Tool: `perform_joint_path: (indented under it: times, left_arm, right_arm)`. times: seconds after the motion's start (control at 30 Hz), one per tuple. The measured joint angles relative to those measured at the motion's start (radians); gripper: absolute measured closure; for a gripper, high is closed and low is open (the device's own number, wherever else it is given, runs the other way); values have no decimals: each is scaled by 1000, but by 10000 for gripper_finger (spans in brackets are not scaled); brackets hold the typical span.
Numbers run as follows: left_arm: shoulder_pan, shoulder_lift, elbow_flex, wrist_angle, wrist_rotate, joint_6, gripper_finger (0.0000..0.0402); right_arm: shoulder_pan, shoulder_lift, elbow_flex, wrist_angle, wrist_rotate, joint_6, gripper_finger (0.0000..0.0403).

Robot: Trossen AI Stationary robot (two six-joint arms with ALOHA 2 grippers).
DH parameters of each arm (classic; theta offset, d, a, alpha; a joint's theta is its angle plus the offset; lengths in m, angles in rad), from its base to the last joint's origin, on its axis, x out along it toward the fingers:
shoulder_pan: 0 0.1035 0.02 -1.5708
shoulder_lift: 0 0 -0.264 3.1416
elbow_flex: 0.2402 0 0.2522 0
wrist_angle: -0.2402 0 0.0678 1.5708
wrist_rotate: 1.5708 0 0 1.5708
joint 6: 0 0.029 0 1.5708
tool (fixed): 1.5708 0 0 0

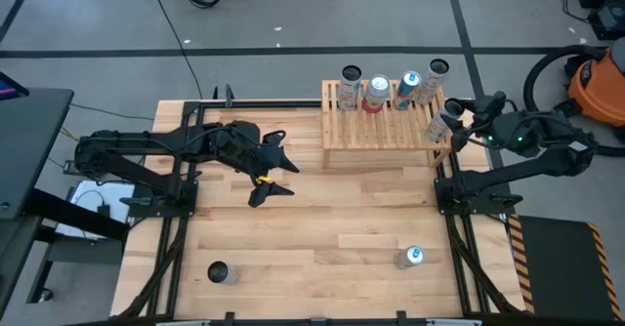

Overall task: Place canned beverage on shelf
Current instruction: Put the top white-yellow soda can on the shelf aligned with the other white-yellow soda can

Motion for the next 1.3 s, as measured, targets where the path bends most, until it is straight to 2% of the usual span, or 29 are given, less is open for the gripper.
perform_joint_path:
  times: [0.13,0.3,0.67,1.3]
  left_arm:
    - [0,0,0,-7,0,0,102]
    - [0,0,0,-18,0,0,102]
    - [0,0,0,-18,0,-24,102]
    - [0,0,0,-22,0,-24,102]
  right_arm:
    - [0,-2,27,62,2,-58,106]
    - [-1,-1,36,16,36,-54,106]
    - [-1,-1,36,-104,40,97,106]
    - [-1,-2,-17,-97,51,114,106]
